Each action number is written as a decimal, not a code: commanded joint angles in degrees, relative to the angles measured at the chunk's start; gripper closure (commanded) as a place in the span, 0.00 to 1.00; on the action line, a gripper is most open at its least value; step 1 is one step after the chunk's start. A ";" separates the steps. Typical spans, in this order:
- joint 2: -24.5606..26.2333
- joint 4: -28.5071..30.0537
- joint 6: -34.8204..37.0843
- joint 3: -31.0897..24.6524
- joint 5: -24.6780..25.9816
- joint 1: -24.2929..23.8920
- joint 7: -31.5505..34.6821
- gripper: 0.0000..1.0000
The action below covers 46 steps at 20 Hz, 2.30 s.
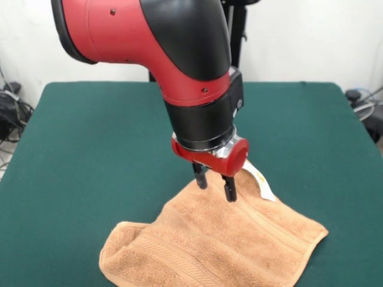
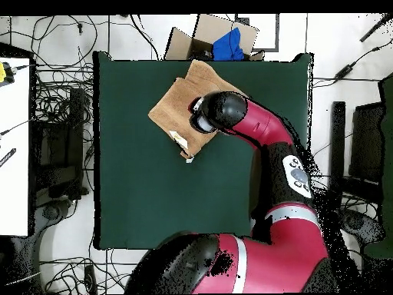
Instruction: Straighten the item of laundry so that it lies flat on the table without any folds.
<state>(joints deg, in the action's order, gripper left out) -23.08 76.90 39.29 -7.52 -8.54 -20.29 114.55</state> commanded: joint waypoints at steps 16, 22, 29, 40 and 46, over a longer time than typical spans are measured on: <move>-7.41 22.63 -9.26 -7.71 5.33 -4.14 -2.03 0.00; -7.37 23.81 -9.85 -8.27 7.11 -5.28 -2.00 0.00; -4.66 21.21 -10.84 -8.41 9.36 -5.77 -2.02 0.00; -2.31 19.15 -11.80 -9.48 9.84 -5.22 -0.58 0.00; -1.25 17.89 -12.40 -9.43 9.66 -3.88 0.72 0.00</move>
<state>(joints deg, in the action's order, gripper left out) -27.27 95.33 31.58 -12.26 -1.26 -25.44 114.55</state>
